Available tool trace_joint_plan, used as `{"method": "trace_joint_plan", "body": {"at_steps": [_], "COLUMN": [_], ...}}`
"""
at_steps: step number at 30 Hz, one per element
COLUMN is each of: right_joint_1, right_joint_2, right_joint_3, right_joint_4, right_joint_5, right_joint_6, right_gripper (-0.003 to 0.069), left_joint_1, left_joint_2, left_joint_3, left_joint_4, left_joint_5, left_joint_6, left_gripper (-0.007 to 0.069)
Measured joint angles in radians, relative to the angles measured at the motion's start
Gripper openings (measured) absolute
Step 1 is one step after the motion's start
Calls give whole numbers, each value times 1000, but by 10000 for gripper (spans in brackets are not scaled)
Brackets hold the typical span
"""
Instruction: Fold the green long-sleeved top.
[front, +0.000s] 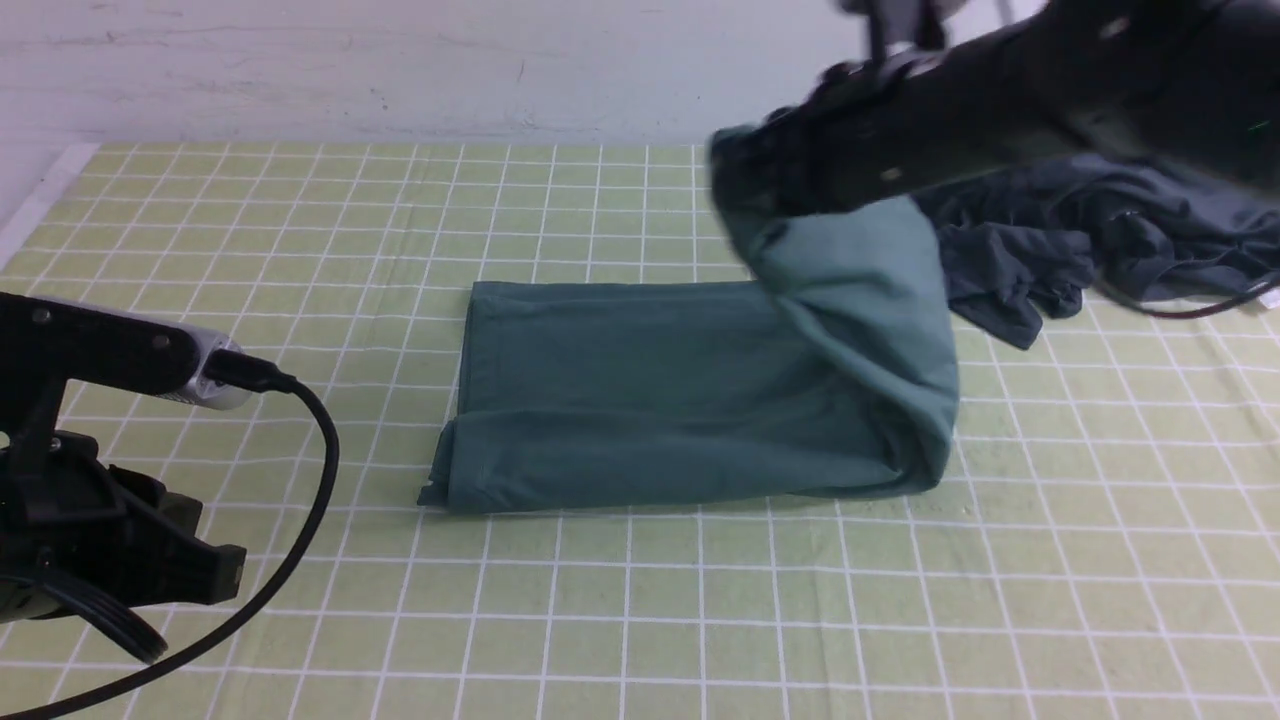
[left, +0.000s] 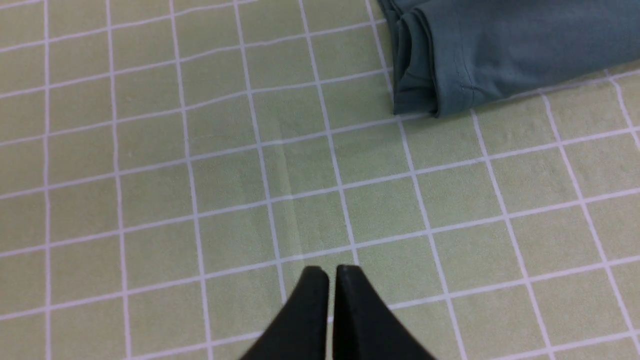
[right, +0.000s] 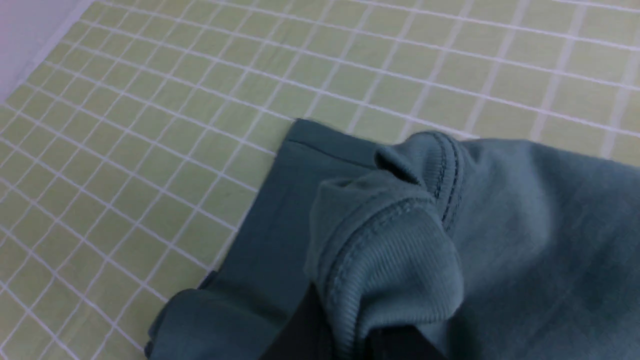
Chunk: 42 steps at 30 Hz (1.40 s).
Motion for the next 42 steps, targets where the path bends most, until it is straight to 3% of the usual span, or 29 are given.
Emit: {"method": "trace_joint_plan", "body": {"at_steps": [4, 13, 16, 20, 22, 24, 25, 27, 29, 34, 42], "right_joint_1": [89, 151, 146, 133, 132, 140, 141, 169, 186, 207, 157], "right_joint_2": [134, 326, 329, 344, 355, 404, 408, 452, 465, 427, 89], "right_joint_3": [-81, -319, -328, -335, -335, -335, -335, -335, -335, -369, -498], "right_joint_4": [60, 67, 11, -101, -108, -94, -91, -58, -47, -77, -451], "right_joint_5": [-60, -1, 36, 107, 117, 124, 122, 98, 79, 100, 314], "right_joint_6": [-50, -74, -74, -34, -14, 8, 8, -17, -49, -124, -36], "right_gripper": [46, 344, 370, 288, 249, 135, 127, 41, 8, -13, -14], "left_joint_1": [0, 0, 0, 0, 0, 0, 0, 0, 0, 0, 0], "left_joint_2": [0, 0, 0, 0, 0, -5, -5, -47, -98, -293, -603], "left_joint_3": [0, 0, 1, 1, 1, -1, -1, -12, -16, 12, 177], "left_joint_4": [-8, -13, -13, -13, -13, -20, -21, -49, -62, -82, -59], "left_joint_5": [0, 0, 1, 2, 2, 3, 3, 1, -3, -54, -162], "left_joint_6": [0, 0, 0, 0, 0, 0, 0, 12, 38, 157, 222], "left_gripper": [6, 6, 6, 6, 6, 6, 6, 6, 6, 6, 6]}}
